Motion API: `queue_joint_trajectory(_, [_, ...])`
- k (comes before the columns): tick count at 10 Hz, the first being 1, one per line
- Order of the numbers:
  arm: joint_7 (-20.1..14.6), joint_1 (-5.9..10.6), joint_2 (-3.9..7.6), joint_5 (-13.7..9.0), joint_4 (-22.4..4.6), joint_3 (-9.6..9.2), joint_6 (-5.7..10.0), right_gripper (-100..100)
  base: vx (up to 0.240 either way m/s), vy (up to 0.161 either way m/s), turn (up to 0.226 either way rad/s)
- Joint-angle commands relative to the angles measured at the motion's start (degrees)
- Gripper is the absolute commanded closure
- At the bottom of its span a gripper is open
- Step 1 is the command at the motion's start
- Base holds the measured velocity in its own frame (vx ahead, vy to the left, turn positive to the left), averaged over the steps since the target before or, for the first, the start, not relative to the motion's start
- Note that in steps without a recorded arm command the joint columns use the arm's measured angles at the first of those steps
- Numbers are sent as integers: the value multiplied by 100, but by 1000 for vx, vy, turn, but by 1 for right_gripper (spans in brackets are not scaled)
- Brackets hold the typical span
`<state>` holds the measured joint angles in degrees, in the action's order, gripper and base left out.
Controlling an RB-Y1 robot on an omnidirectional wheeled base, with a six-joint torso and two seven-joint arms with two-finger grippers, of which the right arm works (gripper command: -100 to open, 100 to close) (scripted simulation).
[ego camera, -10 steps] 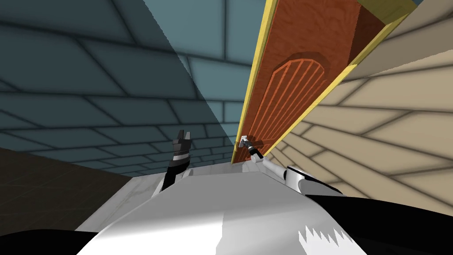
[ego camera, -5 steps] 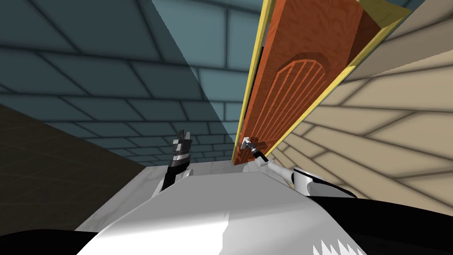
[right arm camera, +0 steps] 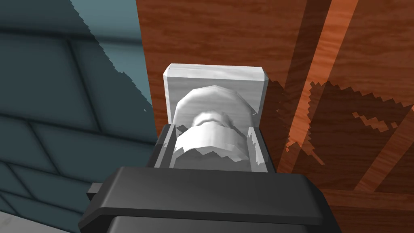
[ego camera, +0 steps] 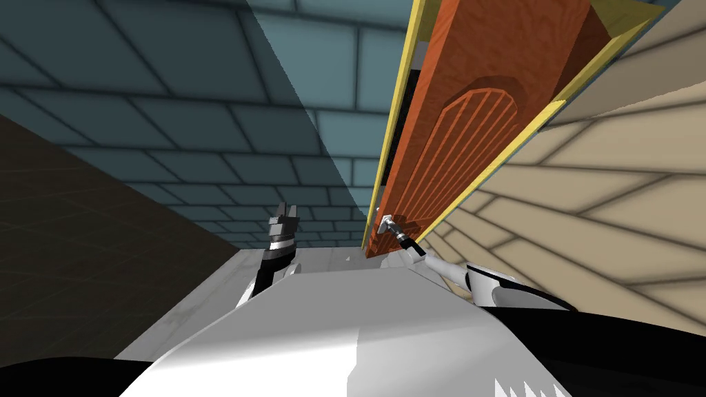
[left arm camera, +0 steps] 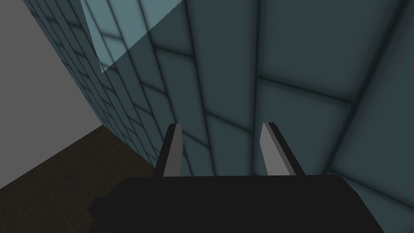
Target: Pull the door open
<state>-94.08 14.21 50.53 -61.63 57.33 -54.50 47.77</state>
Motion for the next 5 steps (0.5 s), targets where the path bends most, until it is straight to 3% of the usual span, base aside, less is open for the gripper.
queue_joint_trajectory(1, [-186, -65, 211, -11, 46, -135, 163, 100, -120, -42, 114])
queue_joint_trajectory(2, [-232, -80, 259, -13, 54, -173, 205, 100, -106, -25, 88])
queue_joint_trajectory(3, [-191, -50, 184, 0, 10, -153, 160, 100, -38, -8, 15])
queue_joint_trajectory(5, [-399, -152, 278, -15, -161, -208, 354, 100, -146, -32, 228])
